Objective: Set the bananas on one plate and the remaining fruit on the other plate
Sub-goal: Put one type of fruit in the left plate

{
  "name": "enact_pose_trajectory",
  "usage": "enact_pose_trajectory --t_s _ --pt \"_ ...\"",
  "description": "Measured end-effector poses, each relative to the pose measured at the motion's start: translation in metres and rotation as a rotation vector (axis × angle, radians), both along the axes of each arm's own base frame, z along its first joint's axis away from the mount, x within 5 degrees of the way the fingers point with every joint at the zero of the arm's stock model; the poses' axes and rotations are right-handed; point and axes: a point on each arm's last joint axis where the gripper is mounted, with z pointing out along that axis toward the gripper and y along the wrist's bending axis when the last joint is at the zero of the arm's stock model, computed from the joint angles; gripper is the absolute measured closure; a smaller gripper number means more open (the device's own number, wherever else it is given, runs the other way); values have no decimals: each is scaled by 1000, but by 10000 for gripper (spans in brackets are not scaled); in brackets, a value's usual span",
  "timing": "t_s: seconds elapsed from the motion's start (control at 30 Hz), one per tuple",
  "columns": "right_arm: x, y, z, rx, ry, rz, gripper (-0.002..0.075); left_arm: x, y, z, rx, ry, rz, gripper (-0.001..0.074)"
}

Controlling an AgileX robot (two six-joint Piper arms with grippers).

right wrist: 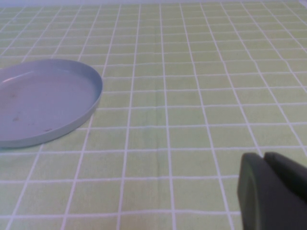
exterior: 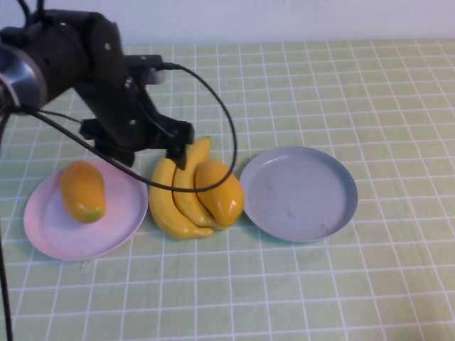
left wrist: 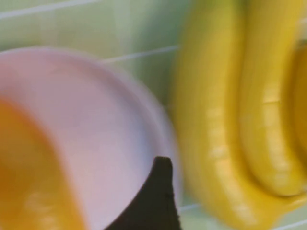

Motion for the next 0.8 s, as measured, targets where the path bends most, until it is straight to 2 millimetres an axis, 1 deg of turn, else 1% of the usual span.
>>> enact_pose_trajectory --t_s 0.1,0.17,0.2,0.27,0.4,0.47,0.63,0.8 --pt "0 0 0 0 0 0 743 -11 -36 1 -42 -41 -46 66" --pt "0 0 0 0 0 0 743 -17 -51 0 -66 -48 -48 66" --pt "0 0 0 0 0 0 743 -20 -61 -2 -74 -46 -52 66" --pt "0 0 0 0 0 0 743 -23 -72 -10 -82 -27 -45 66" --pt "0 0 0 0 0 0 743 -20 -81 -27 -76 15 -13 66" --pt "0 0 0 0 0 0 743 -17 -84 -31 -76 24 -1 66" --pt "0 0 0 0 0 0 743 -9 -91 -35 -77 30 5 66" --pt "0 0 0 0 0 0 743 -9 -91 -38 -41 76 20 66"
